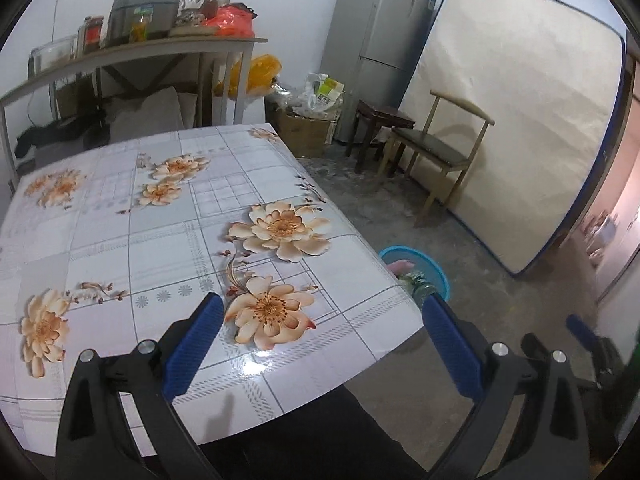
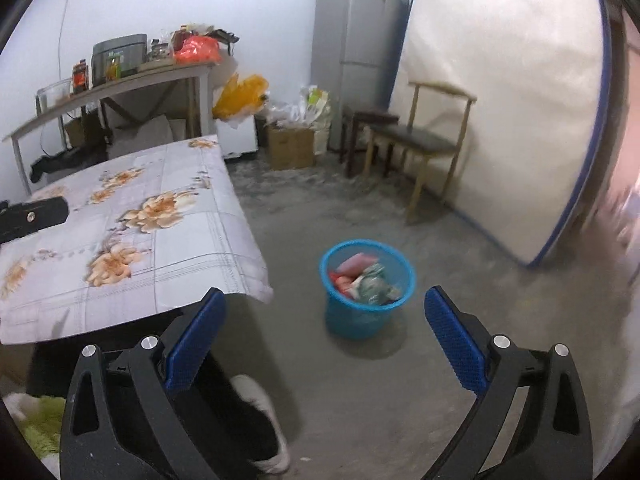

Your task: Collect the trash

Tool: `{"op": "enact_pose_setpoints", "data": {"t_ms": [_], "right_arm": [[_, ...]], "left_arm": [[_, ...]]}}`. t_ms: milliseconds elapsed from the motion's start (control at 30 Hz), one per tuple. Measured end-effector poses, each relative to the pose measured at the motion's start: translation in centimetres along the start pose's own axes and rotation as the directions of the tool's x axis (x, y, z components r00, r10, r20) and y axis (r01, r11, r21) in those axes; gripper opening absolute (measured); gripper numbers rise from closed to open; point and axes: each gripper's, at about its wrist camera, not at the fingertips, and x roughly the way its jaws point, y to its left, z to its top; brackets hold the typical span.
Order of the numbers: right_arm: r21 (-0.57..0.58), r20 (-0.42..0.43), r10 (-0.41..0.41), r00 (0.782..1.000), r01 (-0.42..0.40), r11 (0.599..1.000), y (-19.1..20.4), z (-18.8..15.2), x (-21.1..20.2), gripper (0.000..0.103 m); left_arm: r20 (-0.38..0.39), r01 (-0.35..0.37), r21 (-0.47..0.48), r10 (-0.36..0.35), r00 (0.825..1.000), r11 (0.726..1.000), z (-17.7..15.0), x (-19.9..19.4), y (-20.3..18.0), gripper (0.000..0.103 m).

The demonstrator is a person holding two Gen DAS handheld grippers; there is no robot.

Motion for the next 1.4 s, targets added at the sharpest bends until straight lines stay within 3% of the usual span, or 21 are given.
{"op": "enact_pose_setpoints", "data": {"t_ms": [133,367,600,1400], "right_arm": [[0.041,0.046,-0.019,0.999,0.017,0.999,-0.4,-0.1,-0.8,0.095],[0.063,-0.081,-0.063,0.995,0.068,0.996,-0.7,-0.5,0.7,0.095],[0.096,-0.137,-0.101,0.986,0.114,0.989,-2.0,-1.1,0.9,0.095],[0.075,-0.152,-0.116,0.982,0.128,0.989,-1.5,-1.3,1.4,0.095]], "left_arm": [[0.010,-0.134,0.065,0.134,0.991,0.989,-0.8,0.0,-1.3,0.097],[-0.077,-0.250,0.087,0.257,0.963,0.964,-2.7,0.6,-1.2,0.097],[-0.102,-0.295,0.083,0.303,0.948,0.952,-3.2,0.8,-0.7,0.097],[-0.119,-0.332,0.073,0.338,0.933,0.941,-3.3,0.9,-0.1,0.097]]}}
